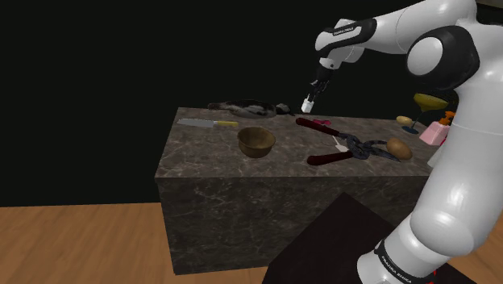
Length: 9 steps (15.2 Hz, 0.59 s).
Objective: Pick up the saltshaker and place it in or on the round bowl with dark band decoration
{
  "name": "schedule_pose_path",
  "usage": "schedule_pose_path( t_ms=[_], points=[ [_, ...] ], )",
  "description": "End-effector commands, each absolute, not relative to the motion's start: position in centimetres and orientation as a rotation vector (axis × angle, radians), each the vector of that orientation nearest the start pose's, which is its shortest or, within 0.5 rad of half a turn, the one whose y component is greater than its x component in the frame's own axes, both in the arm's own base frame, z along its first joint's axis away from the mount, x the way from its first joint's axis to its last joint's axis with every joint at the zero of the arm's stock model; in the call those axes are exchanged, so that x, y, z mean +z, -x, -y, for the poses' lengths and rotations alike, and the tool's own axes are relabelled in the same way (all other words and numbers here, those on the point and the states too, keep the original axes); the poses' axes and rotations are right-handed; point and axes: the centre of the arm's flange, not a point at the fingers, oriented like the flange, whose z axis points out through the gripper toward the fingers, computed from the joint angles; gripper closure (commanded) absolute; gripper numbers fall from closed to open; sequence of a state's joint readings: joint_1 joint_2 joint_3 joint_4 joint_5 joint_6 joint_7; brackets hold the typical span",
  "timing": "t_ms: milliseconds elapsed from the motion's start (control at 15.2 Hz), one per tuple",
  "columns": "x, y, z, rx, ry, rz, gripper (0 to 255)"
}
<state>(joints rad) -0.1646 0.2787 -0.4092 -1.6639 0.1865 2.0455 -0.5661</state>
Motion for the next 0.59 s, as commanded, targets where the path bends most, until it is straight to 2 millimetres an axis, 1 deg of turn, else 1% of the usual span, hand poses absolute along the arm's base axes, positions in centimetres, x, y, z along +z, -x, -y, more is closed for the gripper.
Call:
schedule_pose_path(
  t_ms=[0, 528],
  points=[
    [47.5, -56.3, 32.4, -0.222, 3.149, -0.097, 255],
    [48.7, -57.1, 21.9, -0.222, 3.149, -0.097, 255]
  ],
)
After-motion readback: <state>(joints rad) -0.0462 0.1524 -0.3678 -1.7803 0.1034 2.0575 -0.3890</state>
